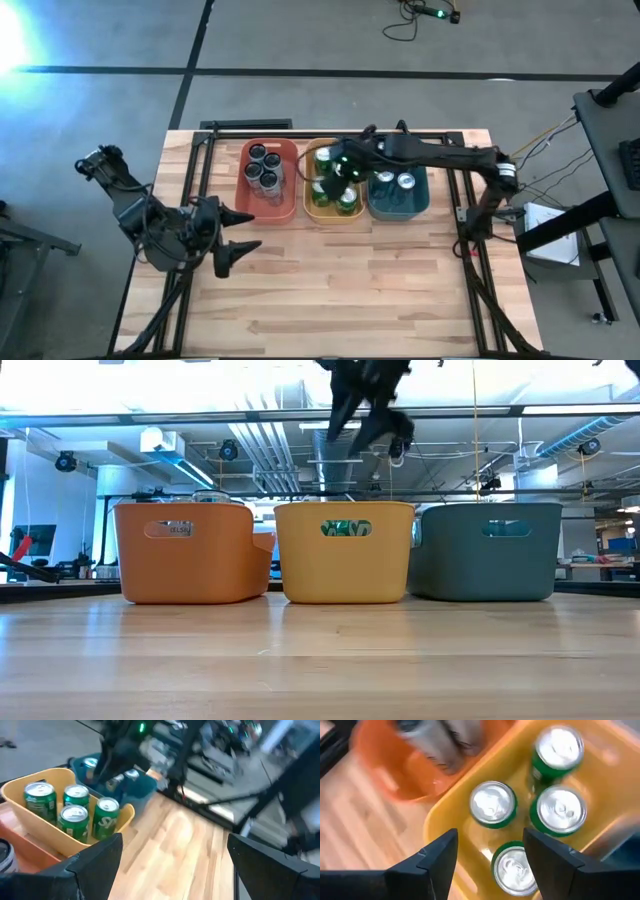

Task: Sort soda cans
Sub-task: Return to Home Position

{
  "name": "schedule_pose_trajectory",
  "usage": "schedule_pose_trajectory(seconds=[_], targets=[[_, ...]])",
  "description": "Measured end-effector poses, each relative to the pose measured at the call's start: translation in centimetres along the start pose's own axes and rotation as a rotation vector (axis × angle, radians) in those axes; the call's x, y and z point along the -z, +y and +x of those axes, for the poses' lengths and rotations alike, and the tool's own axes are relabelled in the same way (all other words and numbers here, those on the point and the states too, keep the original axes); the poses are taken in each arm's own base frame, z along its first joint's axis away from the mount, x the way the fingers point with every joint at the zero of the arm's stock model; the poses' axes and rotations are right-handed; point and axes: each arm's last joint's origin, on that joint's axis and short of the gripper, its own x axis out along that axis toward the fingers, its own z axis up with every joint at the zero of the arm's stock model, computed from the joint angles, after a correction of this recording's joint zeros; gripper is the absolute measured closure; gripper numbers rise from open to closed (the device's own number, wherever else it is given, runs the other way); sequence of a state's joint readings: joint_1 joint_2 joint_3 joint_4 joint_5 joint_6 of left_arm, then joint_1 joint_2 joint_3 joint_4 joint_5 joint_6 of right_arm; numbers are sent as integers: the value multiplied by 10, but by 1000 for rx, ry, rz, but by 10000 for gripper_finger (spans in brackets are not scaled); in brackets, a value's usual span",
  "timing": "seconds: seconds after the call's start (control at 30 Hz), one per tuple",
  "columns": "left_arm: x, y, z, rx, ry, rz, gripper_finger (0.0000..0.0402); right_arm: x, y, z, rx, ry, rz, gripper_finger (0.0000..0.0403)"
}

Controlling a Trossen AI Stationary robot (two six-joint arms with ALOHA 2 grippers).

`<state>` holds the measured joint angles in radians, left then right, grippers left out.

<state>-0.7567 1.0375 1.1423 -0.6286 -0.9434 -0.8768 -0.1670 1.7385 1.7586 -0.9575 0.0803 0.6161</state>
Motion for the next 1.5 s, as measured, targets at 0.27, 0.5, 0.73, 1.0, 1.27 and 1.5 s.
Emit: schedule_pose_trajectory(seconds=[0.27, 0.5, 0.73, 1.0, 1.27, 1.5], targets=[[-3, 0, -2, 43, 10, 164, 57, 46, 33, -70, -93, -137, -436, 181], [3, -5, 3, 33, 20, 246, 57, 93, 13, -78, -196, -259, -434, 241], [-8, 7, 25, -151, -65, 272, 57, 141, -27, -33, -67, -116, -464, 345], [-58, 55, 80, -62, 11, 377, 57, 141, -45, -28, -181, -482, -566, 390], [-82, 106, 133, -26, 60, 338, 57, 181, -102, -56, -322, -614, -497, 390], [-76, 142, 173, -160, 153, 284, 57, 213, -136, -72, -343, -676, -380, 390]])
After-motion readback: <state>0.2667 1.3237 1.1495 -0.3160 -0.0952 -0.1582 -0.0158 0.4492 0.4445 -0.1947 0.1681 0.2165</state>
